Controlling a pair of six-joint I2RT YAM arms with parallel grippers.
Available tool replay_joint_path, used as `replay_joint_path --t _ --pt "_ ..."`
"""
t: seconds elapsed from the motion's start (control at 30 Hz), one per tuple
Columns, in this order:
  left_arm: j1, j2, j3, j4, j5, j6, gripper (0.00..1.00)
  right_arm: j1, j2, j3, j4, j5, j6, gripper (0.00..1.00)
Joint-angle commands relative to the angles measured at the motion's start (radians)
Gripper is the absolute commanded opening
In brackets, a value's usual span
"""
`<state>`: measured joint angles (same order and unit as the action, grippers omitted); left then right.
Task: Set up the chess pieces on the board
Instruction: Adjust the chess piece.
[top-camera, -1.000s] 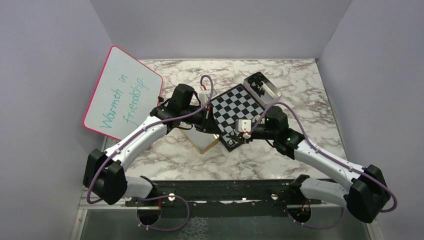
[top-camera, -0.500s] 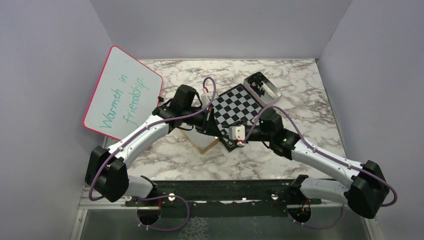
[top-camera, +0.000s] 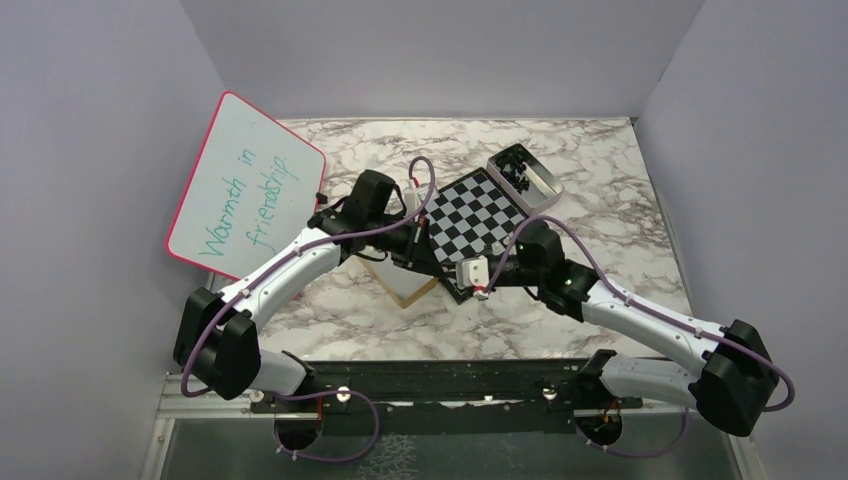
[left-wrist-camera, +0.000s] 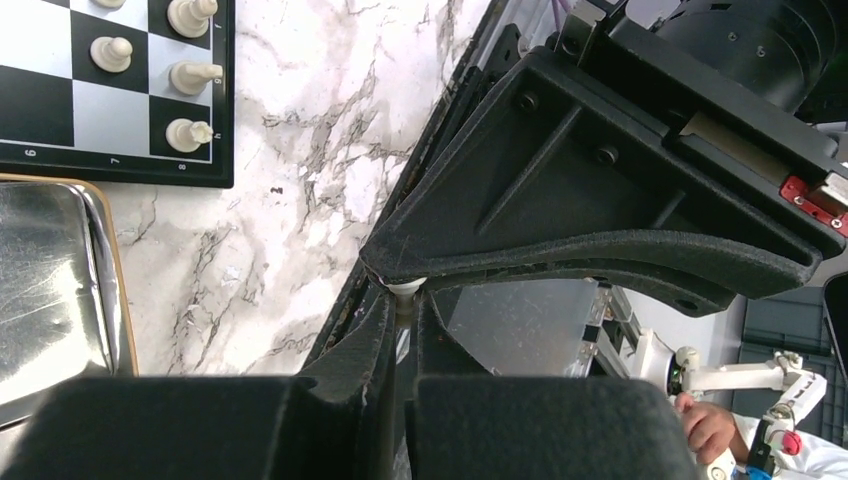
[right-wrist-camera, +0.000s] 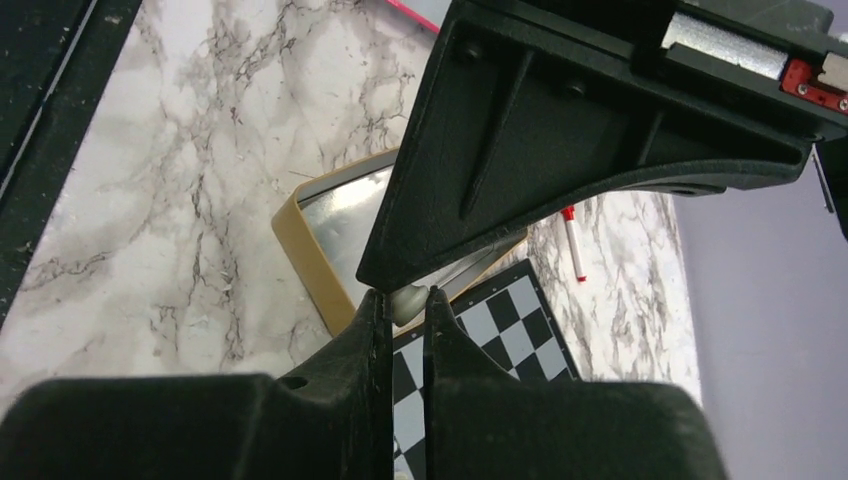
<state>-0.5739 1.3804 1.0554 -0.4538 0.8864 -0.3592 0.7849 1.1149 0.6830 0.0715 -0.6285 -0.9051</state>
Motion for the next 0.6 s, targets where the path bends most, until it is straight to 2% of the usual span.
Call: replay_joint_path --t 0.0,0.1,0.23,0.47,0.57 --pt "-0.004 -0.017 0.042 0.006 -0.027 -0.002 0.08 0.010 -0.013 -0.047 0.136 -0.018 0.186 0.03" --pt "-0.004 -0.032 0.057 0.007 -0.079 -0.018 0.16 0.010 -0.040 -0.102 0.267 0.044 0.361 0.01" --pt "-0.004 -0.060 0.079 0.018 -0.134 -0.047 0.19 0.009 -0.060 -0.144 0.365 0.155 0.566 0.01" --pt "-0.004 -0.160 0.065 0.082 -0.308 -0.110 0.43 0.009 -0.071 -0.170 0.438 0.387 0.964 0.01" --pt "-0.004 -0.209 0.035 0.140 -0.373 -0.144 0.50 0.010 -0.075 -0.188 0.485 0.456 1.119 0.01"
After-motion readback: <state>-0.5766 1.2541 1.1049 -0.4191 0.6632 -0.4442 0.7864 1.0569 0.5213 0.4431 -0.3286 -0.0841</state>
